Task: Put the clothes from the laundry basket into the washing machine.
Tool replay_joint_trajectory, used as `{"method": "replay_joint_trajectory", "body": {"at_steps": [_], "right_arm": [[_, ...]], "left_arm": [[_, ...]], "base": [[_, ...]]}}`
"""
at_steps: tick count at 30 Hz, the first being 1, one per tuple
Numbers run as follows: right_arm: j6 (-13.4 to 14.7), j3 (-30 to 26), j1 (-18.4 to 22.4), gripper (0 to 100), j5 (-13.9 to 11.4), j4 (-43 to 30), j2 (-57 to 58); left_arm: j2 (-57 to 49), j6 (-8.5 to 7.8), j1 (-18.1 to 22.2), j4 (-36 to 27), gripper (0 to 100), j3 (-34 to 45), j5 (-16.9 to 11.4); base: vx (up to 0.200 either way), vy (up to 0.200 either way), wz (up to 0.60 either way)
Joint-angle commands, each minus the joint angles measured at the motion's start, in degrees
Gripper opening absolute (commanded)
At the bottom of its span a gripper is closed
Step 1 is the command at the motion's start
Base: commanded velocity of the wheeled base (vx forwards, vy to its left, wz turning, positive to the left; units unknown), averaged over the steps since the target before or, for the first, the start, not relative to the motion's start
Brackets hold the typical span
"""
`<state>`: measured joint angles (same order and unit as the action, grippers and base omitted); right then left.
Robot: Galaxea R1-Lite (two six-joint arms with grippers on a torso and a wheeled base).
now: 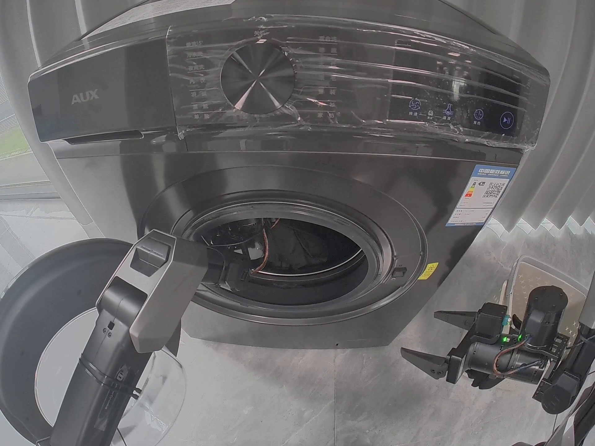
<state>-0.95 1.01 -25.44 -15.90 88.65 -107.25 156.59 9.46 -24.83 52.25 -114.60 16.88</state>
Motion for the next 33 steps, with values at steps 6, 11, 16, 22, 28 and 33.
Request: {"method": "replay_joint_trajectory", "body": {"at_steps": [6, 11, 16, 22, 28, 33], "right_arm": [[-0.02, -0.22, -0.57, 100, -0.01, 0.03, -0.59], [-0.02, -0.22, -0.57, 100, -0.01, 0.03, -0.5], [-0.02, -0.22, -0.49, 100, -0.01, 0.03, -0.15], [-0.02, -0.22, -0.4, 100, -0.01, 0.03, -0.06], [-0.1, -0.31, -0.05, 100, -0.01, 0.03, 0.38], [-0.1, -0.31, -0.13, 100, -0.01, 0.03, 0.64]], "left_arm": [[0.74, 0.38, -0.57, 0.13, 0, 0.01, -0.01], [0.74, 0.38, -0.66, 0.05, 0, 0.01, -0.01], [0.65, 0.56, -1.36, 0.13, 100, 0.01, -0.01], [-0.76, 1.0, -4.08, 0.57, 100, 3.25, 0.08], [-7.97, 1.7, -6.98, 2.16, 100, 23.02, 0.08], [-10.34, 1.7, -8.39, 7.43, 100, 33.66, 0.08]], "base": [[0.0, 0.0, 0.0], [0.0, 0.0, 0.0], [0.0, 0.0, 0.0], [0.0, 0.0, 0.0], [0.0, 0.0, 0.0], [0.0, 0.0, 0.0]]}}
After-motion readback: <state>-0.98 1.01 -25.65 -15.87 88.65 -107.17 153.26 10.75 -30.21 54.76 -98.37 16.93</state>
